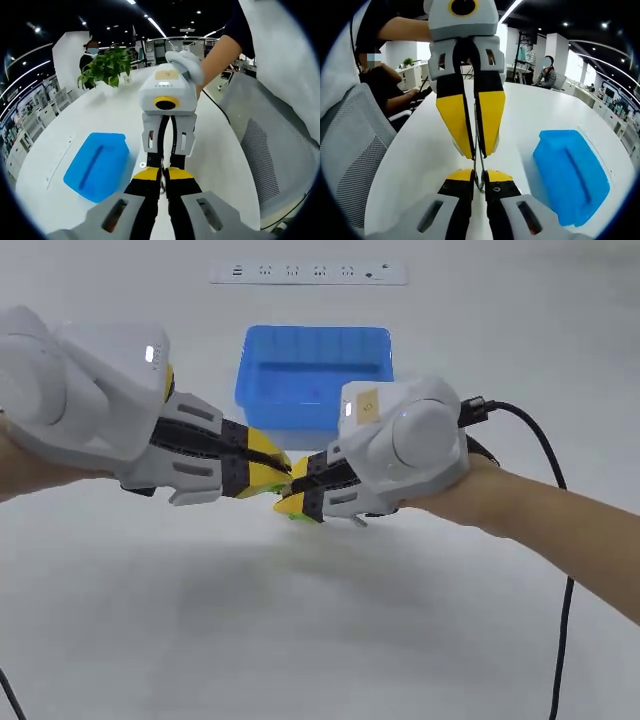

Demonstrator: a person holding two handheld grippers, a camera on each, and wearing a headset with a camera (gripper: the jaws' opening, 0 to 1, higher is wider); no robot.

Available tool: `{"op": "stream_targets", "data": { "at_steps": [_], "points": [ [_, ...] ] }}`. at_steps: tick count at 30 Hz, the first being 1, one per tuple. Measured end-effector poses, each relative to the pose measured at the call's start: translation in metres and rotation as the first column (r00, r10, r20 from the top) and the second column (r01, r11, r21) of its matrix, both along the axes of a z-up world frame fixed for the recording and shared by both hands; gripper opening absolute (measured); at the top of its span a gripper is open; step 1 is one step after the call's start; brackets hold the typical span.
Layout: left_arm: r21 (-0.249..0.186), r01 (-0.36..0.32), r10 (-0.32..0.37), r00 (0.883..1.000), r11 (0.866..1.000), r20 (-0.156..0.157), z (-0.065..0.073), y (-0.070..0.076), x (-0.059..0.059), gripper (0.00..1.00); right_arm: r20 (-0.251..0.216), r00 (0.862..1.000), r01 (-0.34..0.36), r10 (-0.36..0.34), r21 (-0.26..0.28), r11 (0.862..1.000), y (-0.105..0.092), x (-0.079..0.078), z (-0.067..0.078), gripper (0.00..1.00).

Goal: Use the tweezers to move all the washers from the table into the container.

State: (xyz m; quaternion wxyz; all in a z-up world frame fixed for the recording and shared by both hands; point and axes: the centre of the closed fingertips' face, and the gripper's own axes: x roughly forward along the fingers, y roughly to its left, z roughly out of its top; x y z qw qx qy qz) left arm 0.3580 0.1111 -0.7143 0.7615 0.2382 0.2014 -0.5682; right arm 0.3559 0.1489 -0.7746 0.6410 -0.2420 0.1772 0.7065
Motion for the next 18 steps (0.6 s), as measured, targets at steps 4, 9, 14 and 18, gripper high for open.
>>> {"op": "stream_targets", "data": {
  "at_steps": [4,9,14,18],
  "points": [
    [-0.028,-0.035,0.034,0.999,0.999,-0.042,0.001,0.0,-0.001,0.08,-0.002,1.0,0.005,-0.005,0.002,1.0,0.0,-0.002,0.0,0.09],
    [-0.167,-0.088,0.085,0.996,0.982,-0.028,0.026,0.001,-0.002,0.2,0.004,1.0,0.024,-0.024,0.003,1.0,0.001,-0.002,0.004,0.09],
    [-0.152,-0.126,0.13,0.991,0.98,0.015,0.036,0.017,-0.006,0.26,0.01,0.999,0.033,-0.033,0.001,0.999,0.002,-0.002,0.01,0.09],
    [-0.163,-0.174,0.185,0.981,0.971,0.051,0.042,0.027,-0.01,0.32,0.023,0.999,0.031,-0.03,-0.009,0.999,0.002,-0.004,0.014,0.09]
  ]
}}
